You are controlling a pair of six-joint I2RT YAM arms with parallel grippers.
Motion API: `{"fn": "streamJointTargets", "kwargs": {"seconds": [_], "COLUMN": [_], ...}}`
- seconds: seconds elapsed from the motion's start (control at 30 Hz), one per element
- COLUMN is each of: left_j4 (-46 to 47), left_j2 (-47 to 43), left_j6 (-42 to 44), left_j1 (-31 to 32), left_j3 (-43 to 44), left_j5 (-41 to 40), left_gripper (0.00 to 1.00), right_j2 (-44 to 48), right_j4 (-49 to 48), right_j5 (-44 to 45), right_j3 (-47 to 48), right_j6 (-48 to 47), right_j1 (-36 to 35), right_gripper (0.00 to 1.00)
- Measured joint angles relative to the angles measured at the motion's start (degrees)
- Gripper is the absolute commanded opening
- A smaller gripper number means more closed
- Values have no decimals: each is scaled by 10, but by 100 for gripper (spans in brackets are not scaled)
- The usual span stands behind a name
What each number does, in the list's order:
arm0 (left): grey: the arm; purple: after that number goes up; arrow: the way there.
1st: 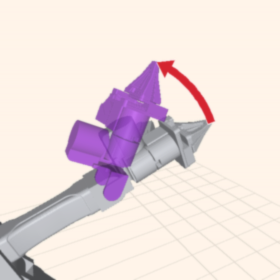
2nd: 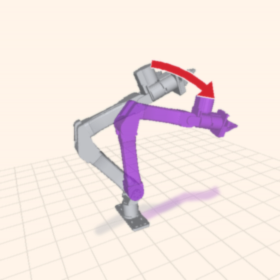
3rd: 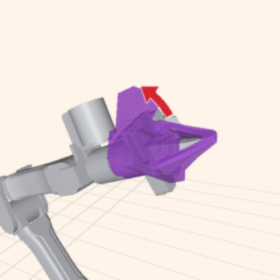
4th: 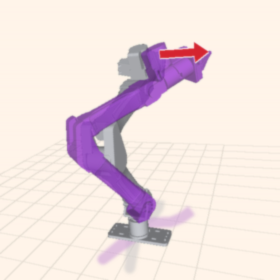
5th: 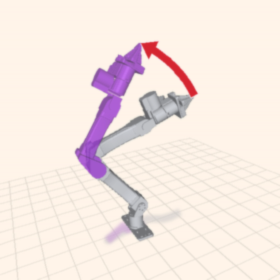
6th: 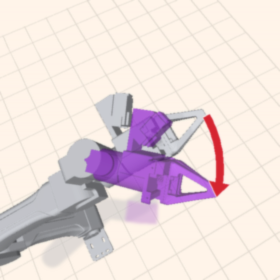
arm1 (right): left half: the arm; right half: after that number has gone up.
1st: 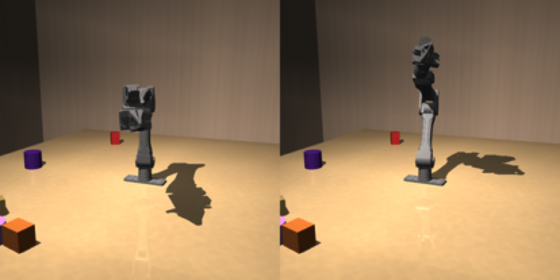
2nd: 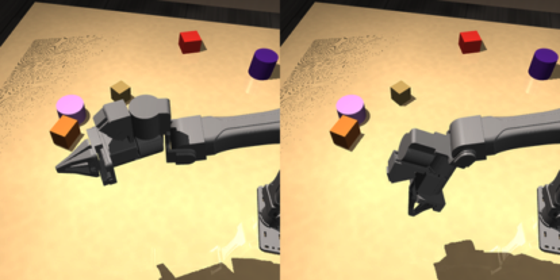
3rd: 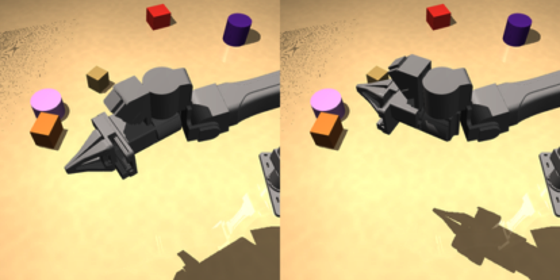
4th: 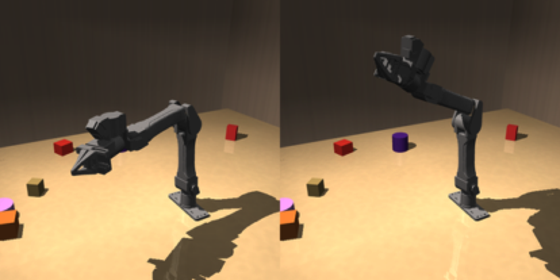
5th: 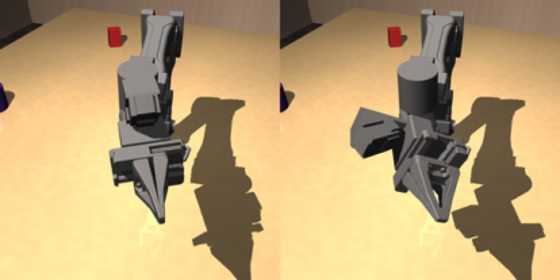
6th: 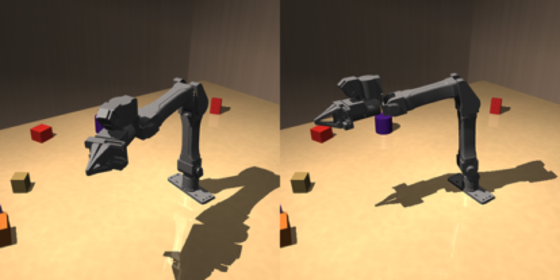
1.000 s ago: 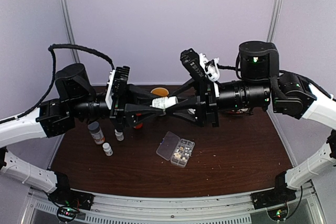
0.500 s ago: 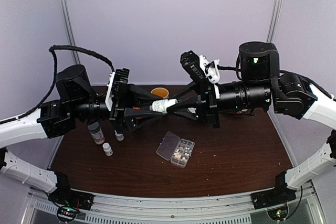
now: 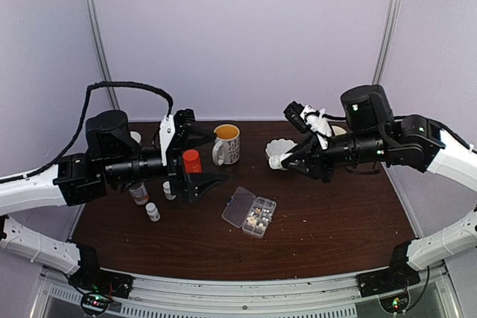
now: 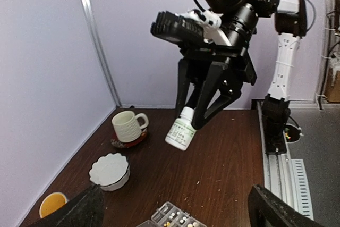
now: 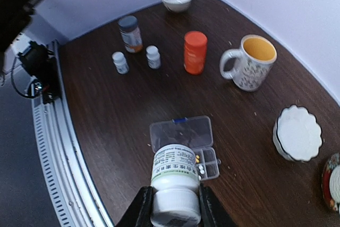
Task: Sort the pills into containers
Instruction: Pass from the left arm to the right, then place the pill bottle at the center of the board.
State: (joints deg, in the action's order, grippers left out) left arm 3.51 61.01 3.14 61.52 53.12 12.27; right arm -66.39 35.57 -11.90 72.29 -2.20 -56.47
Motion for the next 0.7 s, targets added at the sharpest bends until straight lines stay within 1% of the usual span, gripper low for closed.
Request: {"fn": "streamJointTargets", "kwargs": {"seconds": [0.13,0.3,0.4,0.5,0.6,0.63,0.7], "left_j4": [-17,-75,-122,-165,-201,-212,-232], "left_j2": [-38,-54,-50,-47,-46,-44,-37], "left_j6": [-46,-96,-120,-152,-185,-196,-218], "left_j1": [0,-1,-5,-19,-47,-59,-86], "left_j3": [-31,-31,-26,-23,-23,-23,-21], "left_j5": [-119,-242,-289,-325,-349,-352,-350], "left_gripper": [98,98,98,97,98,98,98], "right_j2": [-57,-132,-166,-207,-252,-267,-292], "right_j4": [45,68,73,75,74,73,70], "right_j5": [5,14,36,52,64,65,65], "right_j3": [-14,-23,-23,-19,-12,-11,-9], "right_j6": [47,85,95,97,97,97,96], "right_j1": [73,134,159,178,193,197,205], "right_gripper": [7,7,8,12,15,20,23]}}
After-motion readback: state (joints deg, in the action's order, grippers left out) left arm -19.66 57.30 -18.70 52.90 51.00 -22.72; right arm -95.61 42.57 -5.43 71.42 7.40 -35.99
